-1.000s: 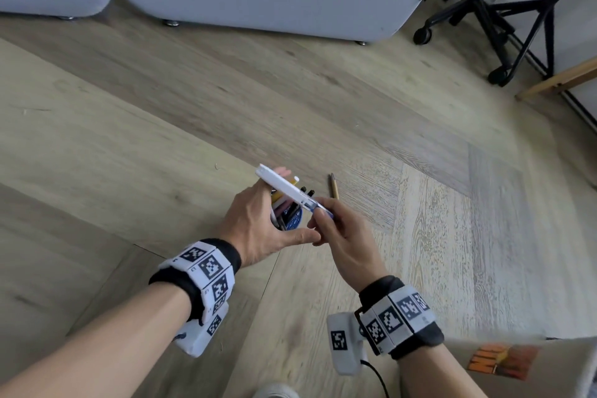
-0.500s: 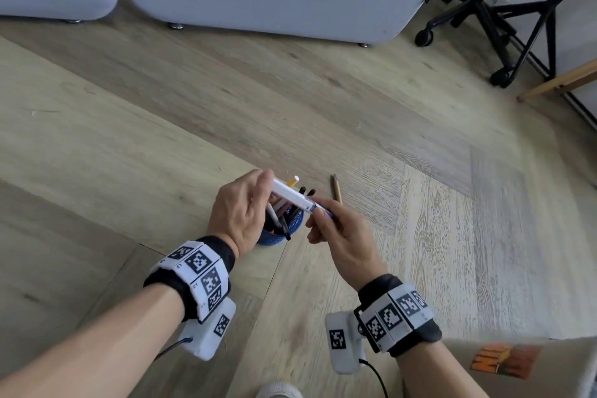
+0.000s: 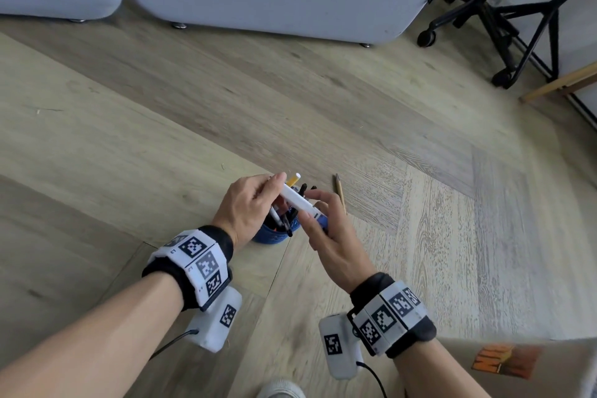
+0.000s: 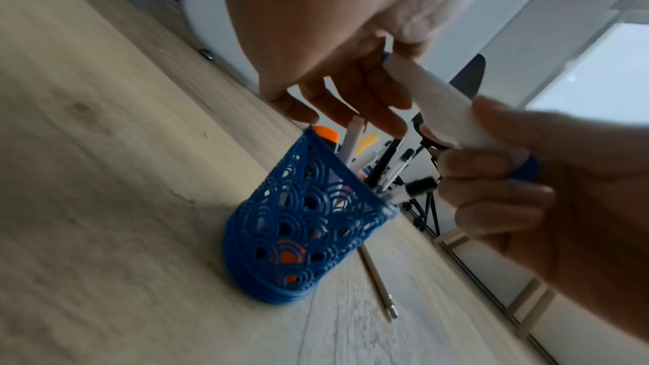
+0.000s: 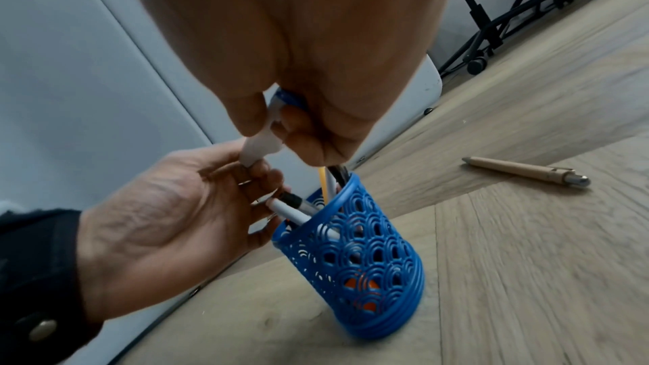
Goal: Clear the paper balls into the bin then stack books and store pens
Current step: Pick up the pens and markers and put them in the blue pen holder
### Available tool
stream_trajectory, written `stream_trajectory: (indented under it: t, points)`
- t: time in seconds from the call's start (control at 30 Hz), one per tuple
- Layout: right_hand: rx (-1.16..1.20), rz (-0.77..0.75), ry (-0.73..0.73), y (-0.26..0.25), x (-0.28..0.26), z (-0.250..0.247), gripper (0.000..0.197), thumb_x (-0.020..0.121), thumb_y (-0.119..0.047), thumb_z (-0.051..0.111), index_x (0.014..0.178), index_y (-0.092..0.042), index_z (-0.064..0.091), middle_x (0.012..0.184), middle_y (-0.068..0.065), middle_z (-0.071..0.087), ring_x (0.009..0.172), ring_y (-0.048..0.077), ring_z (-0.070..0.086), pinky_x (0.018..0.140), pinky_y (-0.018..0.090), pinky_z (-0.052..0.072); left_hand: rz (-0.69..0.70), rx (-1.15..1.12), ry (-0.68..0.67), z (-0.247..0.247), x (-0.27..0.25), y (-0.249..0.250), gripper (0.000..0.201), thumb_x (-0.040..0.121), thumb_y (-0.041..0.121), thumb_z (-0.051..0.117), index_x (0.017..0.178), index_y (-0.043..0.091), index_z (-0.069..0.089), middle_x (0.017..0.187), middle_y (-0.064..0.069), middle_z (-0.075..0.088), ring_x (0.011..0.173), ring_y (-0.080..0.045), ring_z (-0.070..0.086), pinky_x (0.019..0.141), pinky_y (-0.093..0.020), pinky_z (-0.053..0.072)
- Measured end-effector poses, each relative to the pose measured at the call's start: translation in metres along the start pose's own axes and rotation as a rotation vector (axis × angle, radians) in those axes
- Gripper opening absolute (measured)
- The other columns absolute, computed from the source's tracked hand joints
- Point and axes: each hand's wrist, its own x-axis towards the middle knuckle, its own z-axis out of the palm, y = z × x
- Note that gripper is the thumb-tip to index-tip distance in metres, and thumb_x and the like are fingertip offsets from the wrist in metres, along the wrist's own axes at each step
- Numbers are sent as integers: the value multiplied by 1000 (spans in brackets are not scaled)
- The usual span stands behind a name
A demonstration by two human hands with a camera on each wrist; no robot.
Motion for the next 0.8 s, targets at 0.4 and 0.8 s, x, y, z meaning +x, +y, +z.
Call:
stream_trajectory:
  t: [0.4,0.8]
  points:
    - [-289,-50,179,0,10,-24,9,90,-20,65,98,-19,64,60,-15,49,49,3,39,48,15,32,-93,96,-45,-12,4,-7,61,70,76,57,107,27,62,108,10,62,95,-4,62,86,-21,48]
    - [-569,-137,69,29,17,-8,12,93,-31,60,97,-19,61,82,-11,60,63,-3,52,60,8,36,-72,324,-115,4,-14,-39,85,51,49,86,124,44,44,119,24,52,106,-2,56,88,-36,52]
